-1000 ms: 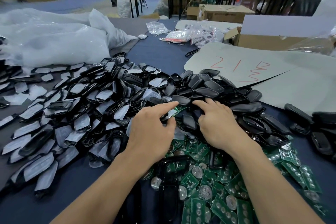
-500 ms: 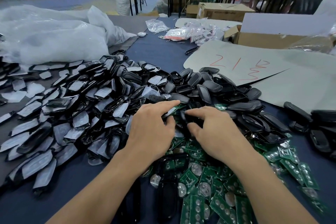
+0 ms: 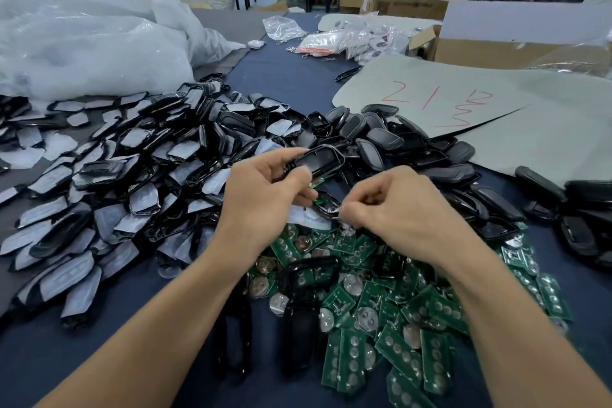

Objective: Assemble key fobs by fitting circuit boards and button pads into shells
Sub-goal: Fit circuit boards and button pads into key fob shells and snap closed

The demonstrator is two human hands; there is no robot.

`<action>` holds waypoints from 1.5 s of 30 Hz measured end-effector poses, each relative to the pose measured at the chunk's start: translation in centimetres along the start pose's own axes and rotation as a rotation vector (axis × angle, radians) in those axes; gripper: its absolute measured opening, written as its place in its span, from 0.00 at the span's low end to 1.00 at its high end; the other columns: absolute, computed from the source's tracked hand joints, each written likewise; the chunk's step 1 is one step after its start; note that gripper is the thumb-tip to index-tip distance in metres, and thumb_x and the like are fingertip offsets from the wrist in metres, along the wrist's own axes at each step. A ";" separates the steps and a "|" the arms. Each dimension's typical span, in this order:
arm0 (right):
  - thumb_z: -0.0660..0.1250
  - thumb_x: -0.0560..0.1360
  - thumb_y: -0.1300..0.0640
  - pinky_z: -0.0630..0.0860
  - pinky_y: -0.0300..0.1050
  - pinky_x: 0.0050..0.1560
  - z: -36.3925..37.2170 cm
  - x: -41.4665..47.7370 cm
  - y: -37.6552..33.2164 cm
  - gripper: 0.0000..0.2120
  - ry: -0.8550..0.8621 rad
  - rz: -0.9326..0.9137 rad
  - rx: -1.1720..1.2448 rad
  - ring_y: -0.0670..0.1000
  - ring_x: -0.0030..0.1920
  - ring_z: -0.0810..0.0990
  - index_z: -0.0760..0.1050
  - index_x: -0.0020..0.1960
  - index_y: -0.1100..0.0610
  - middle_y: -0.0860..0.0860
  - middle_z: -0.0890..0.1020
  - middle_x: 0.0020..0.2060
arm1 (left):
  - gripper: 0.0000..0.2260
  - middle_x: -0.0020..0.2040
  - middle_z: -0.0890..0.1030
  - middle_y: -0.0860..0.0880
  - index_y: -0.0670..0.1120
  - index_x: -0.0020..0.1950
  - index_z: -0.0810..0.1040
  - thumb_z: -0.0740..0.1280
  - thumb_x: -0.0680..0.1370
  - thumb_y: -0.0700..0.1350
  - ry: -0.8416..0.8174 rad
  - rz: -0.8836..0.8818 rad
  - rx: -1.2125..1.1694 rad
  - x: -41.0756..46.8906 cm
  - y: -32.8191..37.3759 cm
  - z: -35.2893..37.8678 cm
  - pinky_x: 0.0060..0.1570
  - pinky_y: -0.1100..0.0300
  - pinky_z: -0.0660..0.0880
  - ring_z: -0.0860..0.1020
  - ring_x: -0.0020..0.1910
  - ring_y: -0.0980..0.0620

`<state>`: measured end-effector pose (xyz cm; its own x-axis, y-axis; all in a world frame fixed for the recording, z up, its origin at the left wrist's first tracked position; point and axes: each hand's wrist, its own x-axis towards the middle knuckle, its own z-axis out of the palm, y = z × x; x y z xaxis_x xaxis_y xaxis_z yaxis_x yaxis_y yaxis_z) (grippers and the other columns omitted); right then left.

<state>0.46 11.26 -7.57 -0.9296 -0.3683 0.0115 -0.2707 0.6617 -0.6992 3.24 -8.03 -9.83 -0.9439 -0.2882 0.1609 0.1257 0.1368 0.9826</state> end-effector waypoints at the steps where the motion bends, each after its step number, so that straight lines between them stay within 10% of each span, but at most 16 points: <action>1: 0.77 0.69 0.49 0.70 0.30 0.27 -0.2 -0.3 -0.1 0.03 -0.126 0.012 -0.068 0.40 0.27 0.77 0.85 0.39 0.41 0.40 0.84 0.30 | 0.15 0.39 0.88 0.48 0.57 0.56 0.84 0.73 0.79 0.37 0.002 -0.020 -0.019 0.0 -0.1 0.0 0.39 0.62 0.83 0.87 0.37 0.50; 14: 0.76 0.74 0.56 0.78 0.44 0.46 1.0 -0.6 -0.5 0.07 -0.068 0.048 -0.228 0.48 0.44 0.81 0.84 0.47 0.44 0.44 0.81 0.45 | 0.12 0.41 0.88 0.41 0.40 0.58 0.81 0.75 0.77 0.37 -0.045 -0.102 -0.192 -0.6 -0.2 0.3 0.40 0.60 0.83 0.88 0.41 0.45; 24: 0.64 0.80 0.60 0.68 0.35 0.25 0.7 0.3 0.8 0.14 0.365 0.021 0.200 0.42 0.22 0.71 0.82 0.39 0.49 0.45 0.83 0.30 | 0.09 0.39 0.85 0.36 0.45 0.53 0.83 0.77 0.75 0.36 -0.024 -0.070 -0.181 -0.5 -0.4 0.1 0.39 0.58 0.84 0.88 0.38 0.44; 32: 0.76 0.73 0.48 0.74 0.35 0.36 0.5 -0.2 0.9 0.02 0.022 0.052 -0.150 0.42 0.35 0.79 0.84 0.44 0.42 0.41 0.82 0.34 | 0.09 0.39 0.86 0.39 0.43 0.55 0.83 0.75 0.77 0.35 0.028 -0.070 -0.157 -0.2 -0.4 -0.3 0.39 0.58 0.84 0.87 0.37 0.44; 36: 0.73 0.77 0.51 0.72 0.43 0.41 1.4 -0.2 0.9 0.08 0.031 0.052 -0.259 0.45 0.37 0.75 0.82 0.55 0.42 0.42 0.75 0.36 | 0.09 0.37 0.86 0.40 0.45 0.53 0.83 0.75 0.77 0.34 0.021 -0.061 -0.130 -0.5 -0.3 0.0 0.38 0.59 0.83 0.87 0.36 0.45; 41: 0.73 0.76 0.58 0.69 0.37 0.36 0.7 -0.1 0.8 0.09 0.115 0.060 -0.189 0.41 0.32 0.75 0.80 0.44 0.43 0.42 0.77 0.30 | 0.10 0.37 0.86 0.41 0.44 0.55 0.82 0.75 0.76 0.33 0.010 -0.089 -0.092 -0.5 -0.4 0.3 0.36 0.59 0.83 0.88 0.37 0.44; 45: 0.70 0.79 0.58 0.73 0.36 0.39 -0.1 0.1 1.5 0.13 0.199 0.102 -0.117 0.42 0.33 0.77 0.83 0.59 0.42 0.43 0.79 0.31 | 0.10 0.39 0.88 0.45 0.43 0.55 0.80 0.73 0.78 0.32 -0.006 -0.102 -0.096 -0.5 -0.7 0.5 0.36 0.59 0.84 0.88 0.39 0.46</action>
<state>-0.02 12.26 -8.52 -0.9814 -0.1674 0.0943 -0.1896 0.7638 -0.6169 3.50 -7.55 -10.67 -0.9551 -0.2904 0.0595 0.0575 0.0152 0.9982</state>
